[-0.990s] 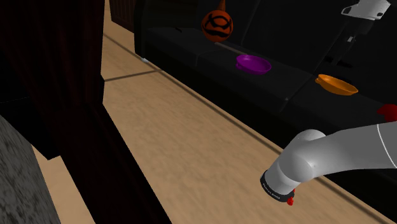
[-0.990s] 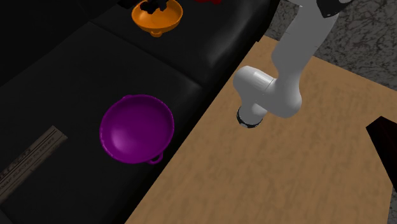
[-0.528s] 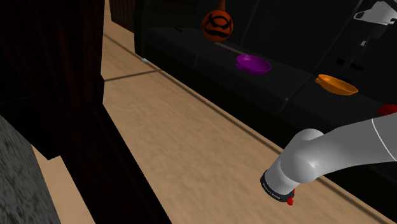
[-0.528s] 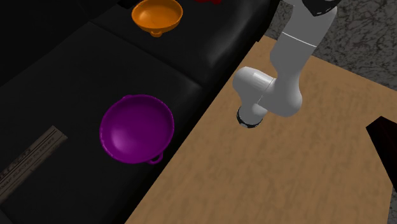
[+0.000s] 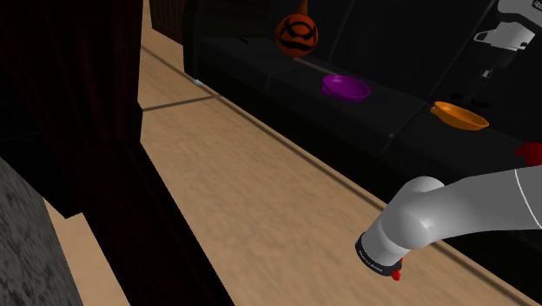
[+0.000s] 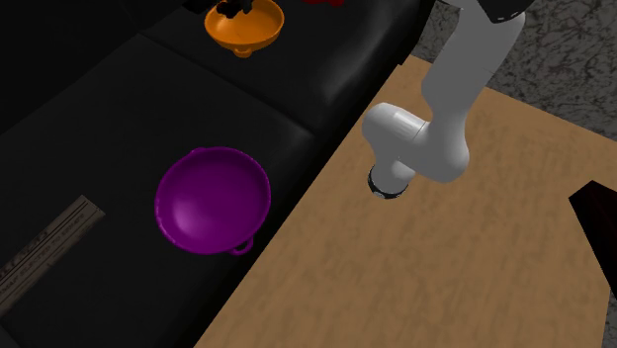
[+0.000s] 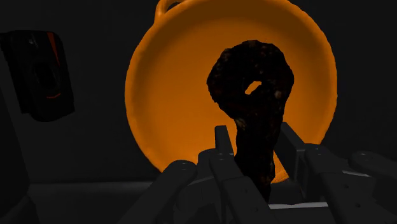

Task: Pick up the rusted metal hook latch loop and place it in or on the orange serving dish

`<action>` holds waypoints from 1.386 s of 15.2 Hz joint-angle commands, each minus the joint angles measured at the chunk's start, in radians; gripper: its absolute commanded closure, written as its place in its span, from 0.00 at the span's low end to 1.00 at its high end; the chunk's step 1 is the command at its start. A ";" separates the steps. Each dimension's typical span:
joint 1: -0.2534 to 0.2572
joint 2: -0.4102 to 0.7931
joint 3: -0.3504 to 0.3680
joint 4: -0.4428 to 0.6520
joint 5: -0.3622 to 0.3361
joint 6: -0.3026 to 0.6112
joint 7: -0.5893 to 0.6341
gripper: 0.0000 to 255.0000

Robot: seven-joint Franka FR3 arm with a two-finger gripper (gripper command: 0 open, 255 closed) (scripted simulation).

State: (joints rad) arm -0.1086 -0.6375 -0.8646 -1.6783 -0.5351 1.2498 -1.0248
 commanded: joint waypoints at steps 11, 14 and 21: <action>-0.021 -0.041 0.004 -0.095 -0.018 0.055 0.024 1.00; -0.021 -0.041 0.004 -0.095 -0.018 0.055 0.024 0.00; 0.025 0.046 -0.011 0.093 0.019 -0.049 -0.021 0.00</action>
State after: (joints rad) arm -0.0983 -0.6178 -0.8651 -1.6400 -0.5255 1.2289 -1.0297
